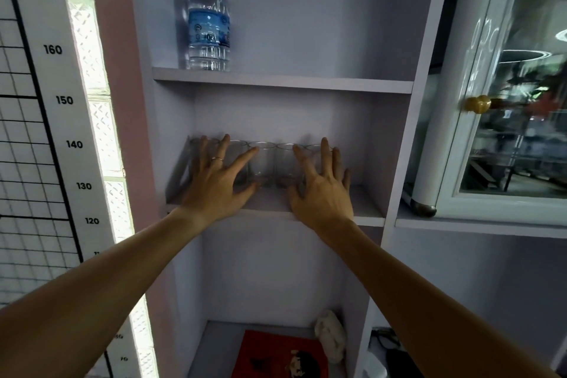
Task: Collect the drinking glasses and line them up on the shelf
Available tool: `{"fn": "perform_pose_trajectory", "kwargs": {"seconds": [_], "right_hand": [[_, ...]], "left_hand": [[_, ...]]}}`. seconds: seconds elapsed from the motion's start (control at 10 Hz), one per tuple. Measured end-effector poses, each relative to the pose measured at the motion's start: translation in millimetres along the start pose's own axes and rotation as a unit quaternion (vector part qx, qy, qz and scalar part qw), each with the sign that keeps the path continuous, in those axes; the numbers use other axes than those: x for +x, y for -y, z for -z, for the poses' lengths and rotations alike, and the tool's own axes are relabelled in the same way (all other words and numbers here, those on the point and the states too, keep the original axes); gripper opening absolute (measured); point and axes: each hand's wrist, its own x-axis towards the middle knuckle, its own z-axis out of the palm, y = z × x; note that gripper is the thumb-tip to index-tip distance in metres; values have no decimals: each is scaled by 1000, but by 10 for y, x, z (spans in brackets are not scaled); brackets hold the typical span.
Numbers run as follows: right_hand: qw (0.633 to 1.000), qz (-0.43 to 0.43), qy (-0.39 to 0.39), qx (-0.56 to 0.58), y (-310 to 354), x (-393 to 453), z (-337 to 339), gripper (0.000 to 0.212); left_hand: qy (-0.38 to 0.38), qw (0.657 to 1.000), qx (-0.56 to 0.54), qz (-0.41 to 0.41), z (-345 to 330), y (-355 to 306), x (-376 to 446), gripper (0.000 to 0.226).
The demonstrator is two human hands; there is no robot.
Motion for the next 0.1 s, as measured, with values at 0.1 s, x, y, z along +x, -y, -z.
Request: {"fn": "perform_pose_trajectory", "kwargs": {"seconds": [0.1], "right_hand": [[997, 39, -51, 41, -10, -101, 32, 73]], "left_hand": [[-23, 1000, 3, -11, 74, -54, -62, 68]]}}
